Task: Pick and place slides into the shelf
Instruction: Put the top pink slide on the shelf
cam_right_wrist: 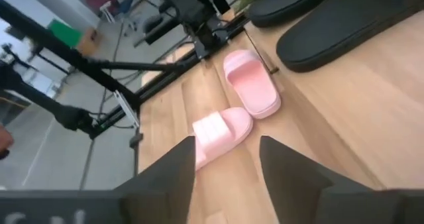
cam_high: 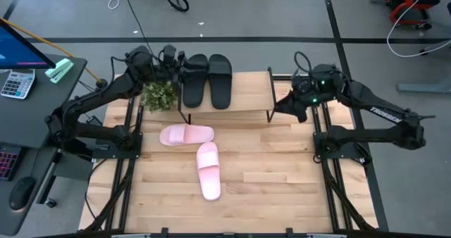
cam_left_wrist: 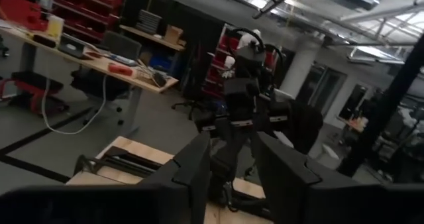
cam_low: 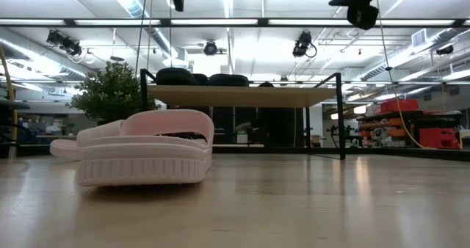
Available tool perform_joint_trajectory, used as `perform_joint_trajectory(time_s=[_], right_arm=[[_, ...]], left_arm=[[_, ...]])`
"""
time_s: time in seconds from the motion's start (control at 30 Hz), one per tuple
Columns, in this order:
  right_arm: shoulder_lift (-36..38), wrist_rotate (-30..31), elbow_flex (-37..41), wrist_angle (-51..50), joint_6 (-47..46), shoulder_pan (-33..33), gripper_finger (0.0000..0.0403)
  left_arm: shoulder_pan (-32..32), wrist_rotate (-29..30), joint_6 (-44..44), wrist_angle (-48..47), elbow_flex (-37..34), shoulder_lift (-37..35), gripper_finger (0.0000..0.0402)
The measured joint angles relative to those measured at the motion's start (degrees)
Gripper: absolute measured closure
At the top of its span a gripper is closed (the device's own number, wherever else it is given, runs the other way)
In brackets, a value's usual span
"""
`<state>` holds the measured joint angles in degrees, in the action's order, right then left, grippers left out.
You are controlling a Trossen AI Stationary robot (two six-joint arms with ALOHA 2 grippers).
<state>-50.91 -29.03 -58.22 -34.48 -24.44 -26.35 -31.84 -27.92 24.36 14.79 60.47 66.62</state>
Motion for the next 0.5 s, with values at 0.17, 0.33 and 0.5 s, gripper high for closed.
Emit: perform_joint_trajectory(time_s=[0.17, 0.33, 0.5], right_arm=[[-1.46, 6.68, 0.0, 2.08, -3.74, 7.1, 0.0324], [-2.84, 13.43, 0.0, 5.04, -7.17, 12.77, 0.0391], [-3.58, 22.17, 0.0, 5.46, -10.24, 17.4, 0.0396]], left_arm=[[4.62, 0.04, -3.26, -1.73, 0.0, -0.01, 0.0324], [7.94, 0.3, -7.3, -6.28, -0.04, -2.22, 0.0389], [10.56, 4.64, -12.93, -16.91, -0.02, -8.19, 0.0394]])
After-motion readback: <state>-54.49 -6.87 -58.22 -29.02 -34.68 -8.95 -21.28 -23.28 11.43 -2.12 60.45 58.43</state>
